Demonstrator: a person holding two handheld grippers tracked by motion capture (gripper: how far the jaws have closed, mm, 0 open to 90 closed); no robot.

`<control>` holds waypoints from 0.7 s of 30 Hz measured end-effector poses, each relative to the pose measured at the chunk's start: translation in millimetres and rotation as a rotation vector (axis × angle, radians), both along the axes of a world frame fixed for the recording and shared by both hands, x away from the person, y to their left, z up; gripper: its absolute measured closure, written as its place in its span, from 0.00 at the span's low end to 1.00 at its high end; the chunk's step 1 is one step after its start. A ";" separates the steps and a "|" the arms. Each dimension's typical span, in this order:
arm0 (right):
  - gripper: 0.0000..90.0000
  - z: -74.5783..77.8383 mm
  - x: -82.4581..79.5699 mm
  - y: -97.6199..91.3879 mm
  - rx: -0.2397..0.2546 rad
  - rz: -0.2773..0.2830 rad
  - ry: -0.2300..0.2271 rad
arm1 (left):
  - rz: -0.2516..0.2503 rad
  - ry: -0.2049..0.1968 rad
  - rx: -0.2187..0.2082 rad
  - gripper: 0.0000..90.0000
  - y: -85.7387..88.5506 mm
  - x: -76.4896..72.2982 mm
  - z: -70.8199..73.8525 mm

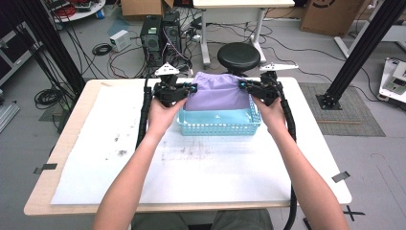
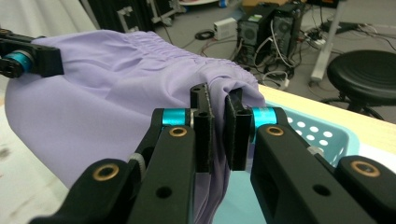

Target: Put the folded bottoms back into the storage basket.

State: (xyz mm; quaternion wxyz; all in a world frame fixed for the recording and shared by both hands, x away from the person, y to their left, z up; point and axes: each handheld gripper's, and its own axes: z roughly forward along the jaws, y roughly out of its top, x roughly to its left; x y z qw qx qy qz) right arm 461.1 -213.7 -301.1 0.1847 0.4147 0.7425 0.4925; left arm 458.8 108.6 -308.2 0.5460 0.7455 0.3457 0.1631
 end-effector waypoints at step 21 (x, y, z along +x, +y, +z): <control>0.57 -40.5 19.7 -11.3 -0.121 -0.095 0.065 | 0.112 0.003 0.145 0.48 18.6 5.5 -46.6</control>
